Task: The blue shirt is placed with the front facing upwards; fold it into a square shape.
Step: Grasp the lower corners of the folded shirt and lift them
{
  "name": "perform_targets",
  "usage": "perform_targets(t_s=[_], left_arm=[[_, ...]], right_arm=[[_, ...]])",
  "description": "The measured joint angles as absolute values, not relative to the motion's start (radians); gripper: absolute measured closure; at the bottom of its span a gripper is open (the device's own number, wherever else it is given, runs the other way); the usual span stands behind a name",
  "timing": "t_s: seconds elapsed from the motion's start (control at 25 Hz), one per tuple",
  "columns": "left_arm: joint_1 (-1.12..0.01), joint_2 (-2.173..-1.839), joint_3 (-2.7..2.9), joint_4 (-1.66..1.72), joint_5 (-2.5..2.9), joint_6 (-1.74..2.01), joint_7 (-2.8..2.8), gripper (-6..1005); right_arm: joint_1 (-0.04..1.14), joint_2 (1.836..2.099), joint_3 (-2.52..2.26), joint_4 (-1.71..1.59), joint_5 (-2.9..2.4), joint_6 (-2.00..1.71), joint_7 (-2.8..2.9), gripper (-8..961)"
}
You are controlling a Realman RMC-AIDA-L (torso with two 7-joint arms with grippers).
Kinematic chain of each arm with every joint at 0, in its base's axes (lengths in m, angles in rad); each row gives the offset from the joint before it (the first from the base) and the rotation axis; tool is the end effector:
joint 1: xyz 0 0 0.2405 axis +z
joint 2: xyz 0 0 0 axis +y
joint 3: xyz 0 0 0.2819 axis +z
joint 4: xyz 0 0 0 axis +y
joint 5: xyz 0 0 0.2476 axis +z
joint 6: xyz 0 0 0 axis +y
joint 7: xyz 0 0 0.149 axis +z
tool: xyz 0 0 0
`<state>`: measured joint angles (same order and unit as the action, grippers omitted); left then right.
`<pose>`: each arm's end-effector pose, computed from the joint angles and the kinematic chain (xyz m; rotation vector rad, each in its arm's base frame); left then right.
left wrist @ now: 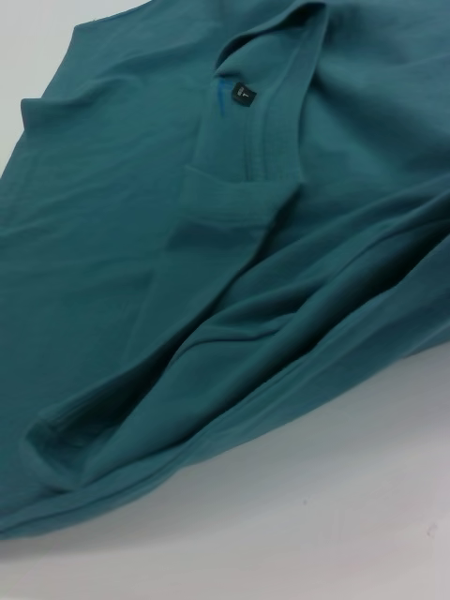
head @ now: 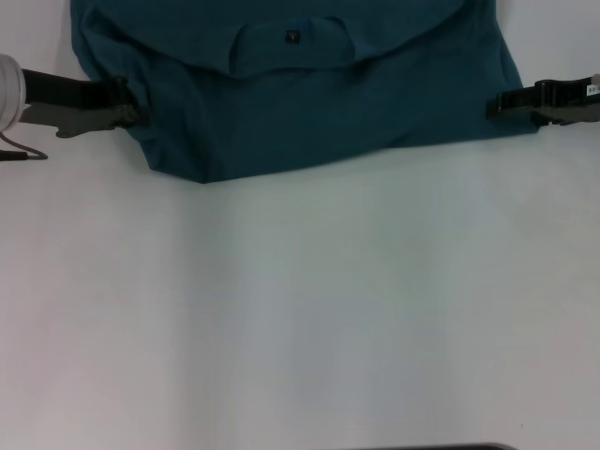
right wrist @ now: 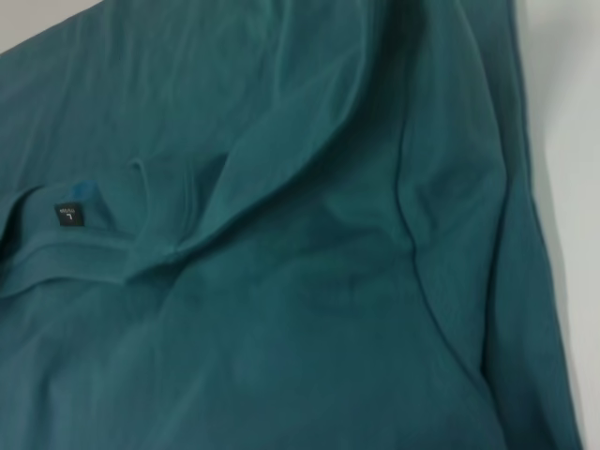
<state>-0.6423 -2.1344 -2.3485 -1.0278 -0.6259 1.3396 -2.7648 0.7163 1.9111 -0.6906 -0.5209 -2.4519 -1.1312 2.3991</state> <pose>-0.2730 0.4393 0.0142 -2.0243 -1.7839 -0.2387 0.3574 0.4533 0.0345 -2.0445 1.6662 0.1600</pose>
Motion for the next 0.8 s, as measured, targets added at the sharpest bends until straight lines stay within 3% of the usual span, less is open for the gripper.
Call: perform_targets(t_s=[0.8], left_arm=[[-0.649,-2.135,-2.348,-1.024,-0.626,1.338,-2.763,998]], right_arm=[[0.74,1.923,-0.696,-0.514,-2.447,-1.12,2.396,121]])
